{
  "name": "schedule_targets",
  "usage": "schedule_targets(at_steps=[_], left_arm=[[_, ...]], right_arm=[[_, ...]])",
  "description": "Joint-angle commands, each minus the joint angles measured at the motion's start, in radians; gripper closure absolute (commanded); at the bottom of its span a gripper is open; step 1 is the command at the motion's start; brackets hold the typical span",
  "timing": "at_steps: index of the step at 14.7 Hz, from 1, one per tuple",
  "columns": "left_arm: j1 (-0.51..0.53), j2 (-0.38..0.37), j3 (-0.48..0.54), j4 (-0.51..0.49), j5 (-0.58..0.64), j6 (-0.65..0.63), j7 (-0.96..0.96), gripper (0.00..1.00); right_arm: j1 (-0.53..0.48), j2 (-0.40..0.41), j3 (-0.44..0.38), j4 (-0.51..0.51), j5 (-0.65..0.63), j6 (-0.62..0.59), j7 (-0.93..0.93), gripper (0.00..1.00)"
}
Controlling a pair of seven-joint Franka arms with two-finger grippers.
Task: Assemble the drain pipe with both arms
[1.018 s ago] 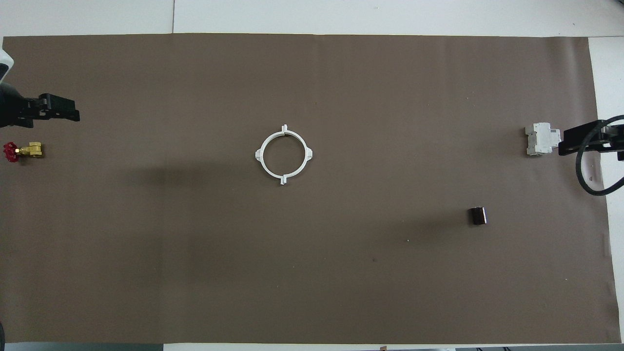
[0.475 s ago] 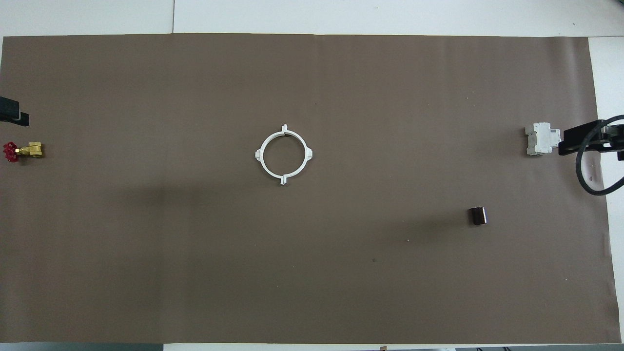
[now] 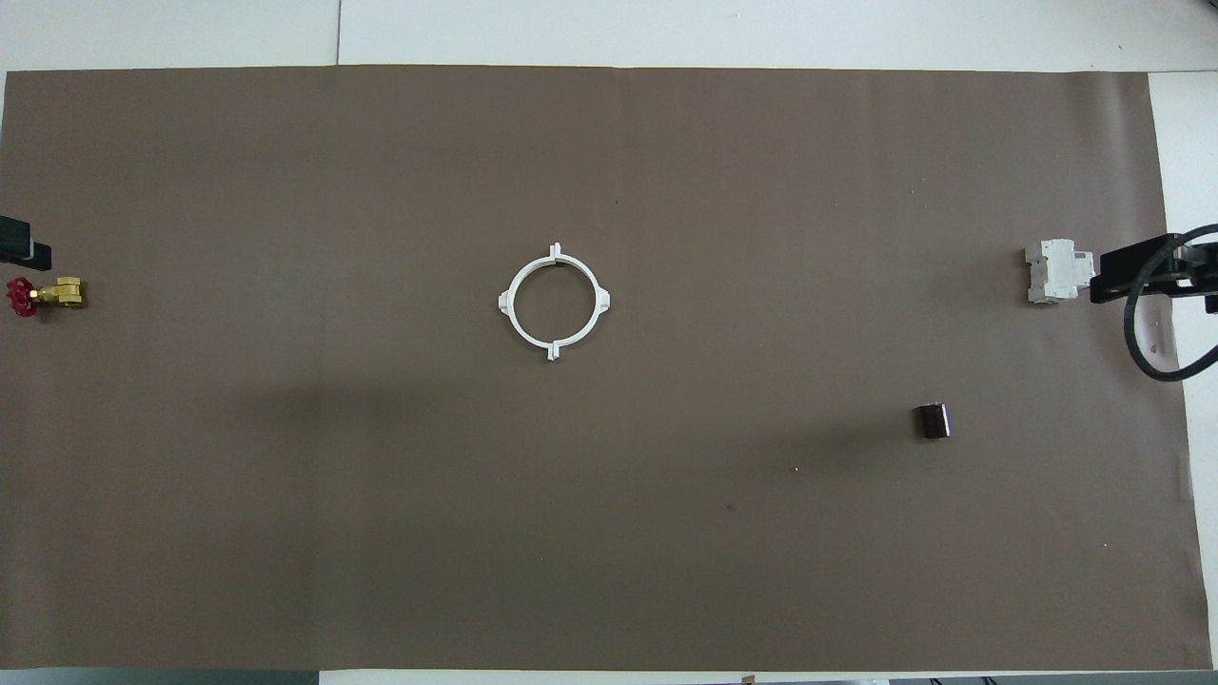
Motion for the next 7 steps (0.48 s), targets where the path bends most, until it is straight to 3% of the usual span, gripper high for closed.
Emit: schedule_targets(at_steps=[1,7], left_arm=[[0.002,-0.030,0.001,-0.037,-0.003,0.016,0.012,0.00],[0.002,-0.081,0.001,-0.102,0.003,0.026,0.012,0.00]], right_arm=[[-0.004,-0.007,0.003,-0.003,0.012,0.011,-0.024,0.00],[-0.004,-0.007,0.003,-0.003,0.012,0.013,-0.024,0.00]])
